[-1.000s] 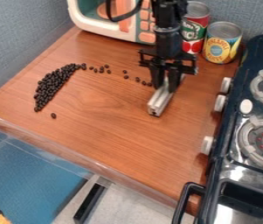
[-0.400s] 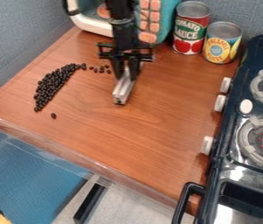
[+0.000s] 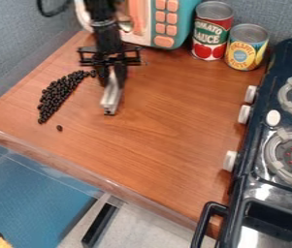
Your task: Sweep into pile
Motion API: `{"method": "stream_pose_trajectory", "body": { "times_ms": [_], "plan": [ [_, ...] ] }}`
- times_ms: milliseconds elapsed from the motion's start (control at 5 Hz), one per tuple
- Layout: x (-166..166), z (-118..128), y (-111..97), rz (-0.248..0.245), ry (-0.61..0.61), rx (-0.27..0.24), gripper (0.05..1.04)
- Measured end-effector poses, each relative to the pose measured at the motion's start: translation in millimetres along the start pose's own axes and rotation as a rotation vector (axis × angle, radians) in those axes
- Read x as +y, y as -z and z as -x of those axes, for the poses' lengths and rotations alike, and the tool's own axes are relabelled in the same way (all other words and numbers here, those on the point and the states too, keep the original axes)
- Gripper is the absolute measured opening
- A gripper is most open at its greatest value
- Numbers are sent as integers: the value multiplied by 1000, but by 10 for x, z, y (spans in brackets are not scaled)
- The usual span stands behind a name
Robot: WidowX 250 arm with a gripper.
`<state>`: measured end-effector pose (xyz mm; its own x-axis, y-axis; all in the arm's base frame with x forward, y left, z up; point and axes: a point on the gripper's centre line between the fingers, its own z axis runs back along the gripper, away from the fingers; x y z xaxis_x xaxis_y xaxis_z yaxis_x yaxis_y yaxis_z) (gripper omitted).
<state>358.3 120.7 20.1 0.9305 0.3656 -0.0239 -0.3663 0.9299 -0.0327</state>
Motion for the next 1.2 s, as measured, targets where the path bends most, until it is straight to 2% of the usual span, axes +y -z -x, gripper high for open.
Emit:
{"method": "stream_pose_trajectory", "body": {
  "times_ms": [200,800,1000,1200],
  "plan": [
    [220,59,-6,-7,-74,4,337],
    [564,122,-23,-35,-152,-19,337],
    [556,148,-39,-28,-155,-16,337],
    [489,219,-101,9,-145,4,337]
  ]
}}
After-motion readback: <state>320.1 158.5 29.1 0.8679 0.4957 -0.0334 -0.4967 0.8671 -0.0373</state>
